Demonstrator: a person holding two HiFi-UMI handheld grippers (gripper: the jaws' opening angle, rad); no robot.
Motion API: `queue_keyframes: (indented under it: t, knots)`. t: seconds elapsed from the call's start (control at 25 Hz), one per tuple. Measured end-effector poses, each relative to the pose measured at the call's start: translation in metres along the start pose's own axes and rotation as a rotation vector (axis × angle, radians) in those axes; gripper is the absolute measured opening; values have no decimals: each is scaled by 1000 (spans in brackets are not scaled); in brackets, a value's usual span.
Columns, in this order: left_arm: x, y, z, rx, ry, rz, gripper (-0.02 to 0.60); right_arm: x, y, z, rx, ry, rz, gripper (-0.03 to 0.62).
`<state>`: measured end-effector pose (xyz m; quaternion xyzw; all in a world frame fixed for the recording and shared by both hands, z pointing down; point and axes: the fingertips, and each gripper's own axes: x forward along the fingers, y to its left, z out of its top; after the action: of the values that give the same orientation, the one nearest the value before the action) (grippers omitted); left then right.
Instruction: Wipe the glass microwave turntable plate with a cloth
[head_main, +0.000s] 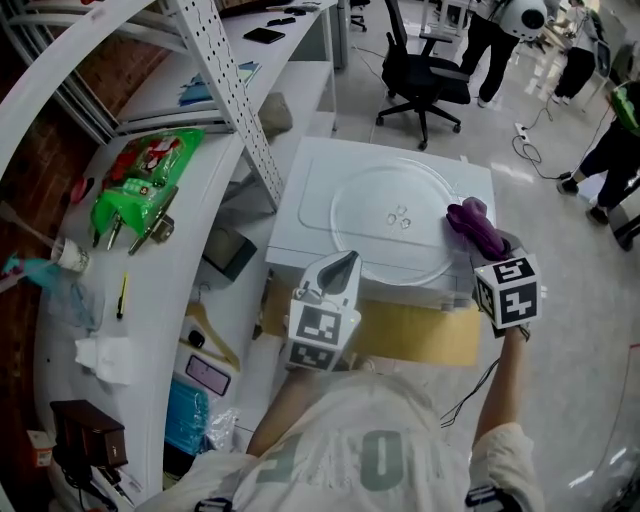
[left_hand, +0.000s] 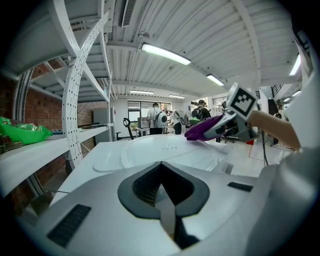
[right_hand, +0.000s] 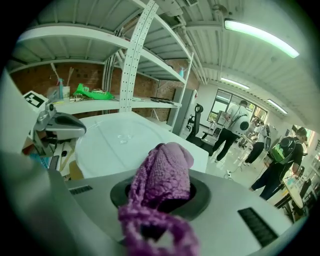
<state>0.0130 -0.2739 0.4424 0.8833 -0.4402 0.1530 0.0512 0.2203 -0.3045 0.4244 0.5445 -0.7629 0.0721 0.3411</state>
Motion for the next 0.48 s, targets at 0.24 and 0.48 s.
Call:
queue_keyframes:
  t: [0.24, 0.48]
  knots:
    - [0, -1, 1, 2, 1, -10, 3, -37, 45, -26, 11, 9, 31, 55]
    - [0, -1, 1, 6, 7, -17, 3, -51, 57, -33, 68, 0, 46, 55]
